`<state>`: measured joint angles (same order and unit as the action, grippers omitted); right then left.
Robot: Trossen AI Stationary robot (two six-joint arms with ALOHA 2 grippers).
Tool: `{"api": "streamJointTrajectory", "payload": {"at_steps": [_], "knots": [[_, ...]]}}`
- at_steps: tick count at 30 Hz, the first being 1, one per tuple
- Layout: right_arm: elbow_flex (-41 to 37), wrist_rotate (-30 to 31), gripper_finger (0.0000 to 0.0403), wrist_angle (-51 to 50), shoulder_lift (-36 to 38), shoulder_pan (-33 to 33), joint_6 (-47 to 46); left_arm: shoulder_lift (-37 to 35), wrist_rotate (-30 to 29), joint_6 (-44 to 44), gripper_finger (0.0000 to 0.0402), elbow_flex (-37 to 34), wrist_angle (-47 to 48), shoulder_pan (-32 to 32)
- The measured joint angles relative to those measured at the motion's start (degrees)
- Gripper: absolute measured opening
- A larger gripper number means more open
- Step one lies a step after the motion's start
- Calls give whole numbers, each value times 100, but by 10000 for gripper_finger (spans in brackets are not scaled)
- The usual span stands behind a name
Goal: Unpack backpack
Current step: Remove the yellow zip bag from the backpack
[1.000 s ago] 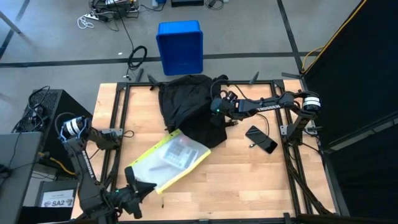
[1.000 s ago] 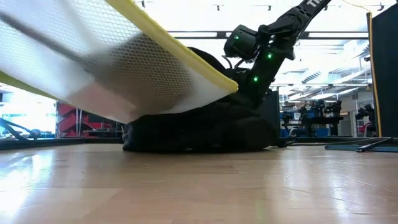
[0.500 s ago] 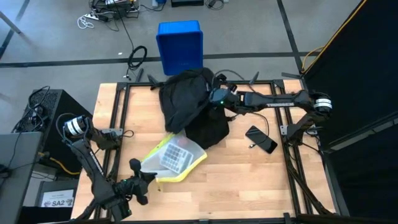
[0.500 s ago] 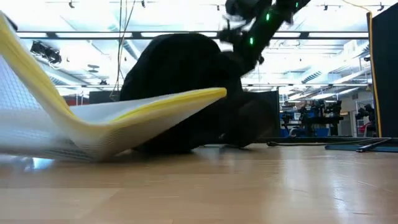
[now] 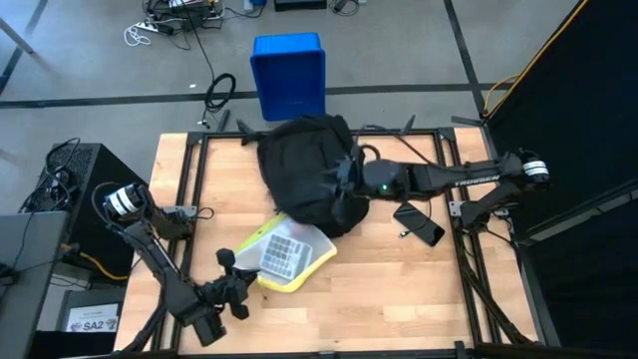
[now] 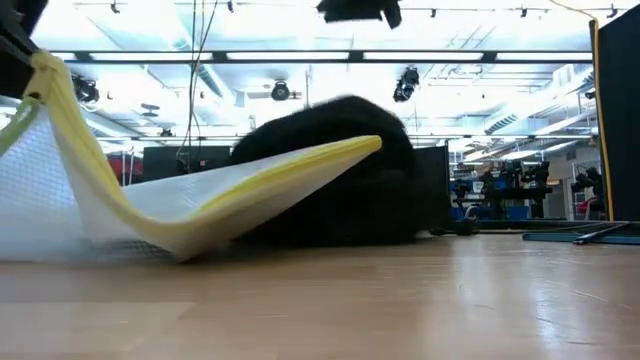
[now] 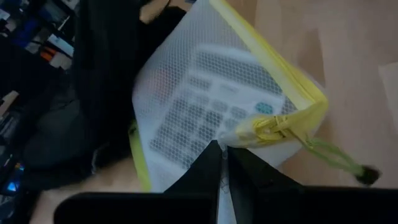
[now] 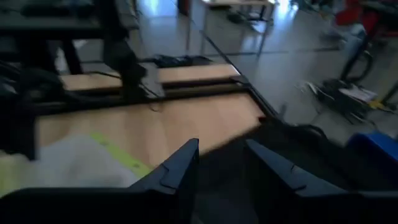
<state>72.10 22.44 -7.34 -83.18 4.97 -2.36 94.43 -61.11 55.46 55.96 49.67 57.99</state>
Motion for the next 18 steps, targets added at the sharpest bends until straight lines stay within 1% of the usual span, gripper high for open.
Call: {"api": "streamJointTrajectory", "payload": {"at_steps": [2, 5, 7, 9, 12, 15, 18], "knots": [[0, -61, 105, -21, -3, 157, -110, 0, 36, -140, 0, 0, -99, -81], [-72, -600, 110, 78, -138, 420, -407, 0, 60, -456, 0, 0, -295, -200], [-139, -832, 114, 308, -392, 610, -482, 0, 69, -651, 0, 0, -424, -295], [-239, -894, 117, 456, -717, 815, -566, 0, 75, -788, 0, 0, -513, -391], [-269, -1037, 121, 1044, -1383, 1071, -838, 2, 73, -875, 0, 2, -579, -594], [-269, -1401, 125, 1959, -2009, 1313, -952, 2, 73, -901, 0, 2, -610, -805], [-271, -1537, 128, 2701, -2452, 1535, -942, 4, 73, -1095, 0, 4, -658, -961]]}}
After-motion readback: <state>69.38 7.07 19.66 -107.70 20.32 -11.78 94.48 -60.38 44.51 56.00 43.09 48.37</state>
